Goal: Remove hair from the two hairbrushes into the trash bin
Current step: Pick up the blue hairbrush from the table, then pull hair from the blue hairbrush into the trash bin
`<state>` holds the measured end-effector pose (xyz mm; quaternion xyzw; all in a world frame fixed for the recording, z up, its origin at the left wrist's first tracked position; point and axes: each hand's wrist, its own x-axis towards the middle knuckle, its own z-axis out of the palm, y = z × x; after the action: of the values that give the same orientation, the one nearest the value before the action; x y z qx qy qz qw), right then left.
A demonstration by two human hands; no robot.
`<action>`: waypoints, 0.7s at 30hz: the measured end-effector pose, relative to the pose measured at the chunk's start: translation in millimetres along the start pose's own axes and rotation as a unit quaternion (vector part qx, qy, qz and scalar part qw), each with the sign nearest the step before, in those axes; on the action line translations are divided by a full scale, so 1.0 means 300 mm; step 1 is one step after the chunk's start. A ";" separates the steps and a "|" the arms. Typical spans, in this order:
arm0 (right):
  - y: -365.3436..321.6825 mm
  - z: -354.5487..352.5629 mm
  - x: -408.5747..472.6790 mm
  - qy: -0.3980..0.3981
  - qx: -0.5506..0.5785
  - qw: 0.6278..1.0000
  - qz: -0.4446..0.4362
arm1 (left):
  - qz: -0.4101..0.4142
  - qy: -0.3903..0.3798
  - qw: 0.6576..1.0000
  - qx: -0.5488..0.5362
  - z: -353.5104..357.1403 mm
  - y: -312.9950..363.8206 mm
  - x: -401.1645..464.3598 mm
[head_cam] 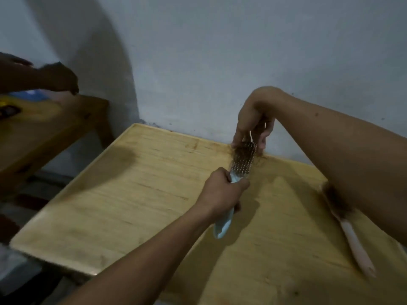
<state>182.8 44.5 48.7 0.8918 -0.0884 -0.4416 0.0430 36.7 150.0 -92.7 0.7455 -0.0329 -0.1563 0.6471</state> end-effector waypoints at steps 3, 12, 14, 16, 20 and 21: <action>-0.207 0.035 -0.062 0.044 -0.017 0.998 -0.044 | -0.004 0.057 0.998 -0.022 -0.176 -0.040 -0.077; -0.832 0.275 -0.331 0.056 -0.044 0.965 -0.252 | -0.010 0.230 0.973 0.032 -0.660 -0.193 -0.588; -0.940 0.353 -0.393 0.052 -0.063 0.953 -0.291 | -0.021 0.254 0.966 0.049 -0.724 -0.226 -0.707; -1.032 0.435 -0.438 0.041 -0.095 0.946 -0.308 | -0.039 0.266 0.961 0.063 -0.759 -0.267 -0.821; -1.171 0.600 -0.509 0.011 -0.143 0.930 -0.339 | -0.069 0.312 0.946 0.063 -0.782 -0.353 -1.015; -1.194 0.642 -0.523 0.009 -0.151 0.924 -0.351 | -0.074 0.322 0.942 0.058 -0.782 -0.375 -1.056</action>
<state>-20.6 426.6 -1.0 0.8528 0.2983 -0.4282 0.0199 -216.5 471.5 -115.4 0.7924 0.2235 0.0465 0.5656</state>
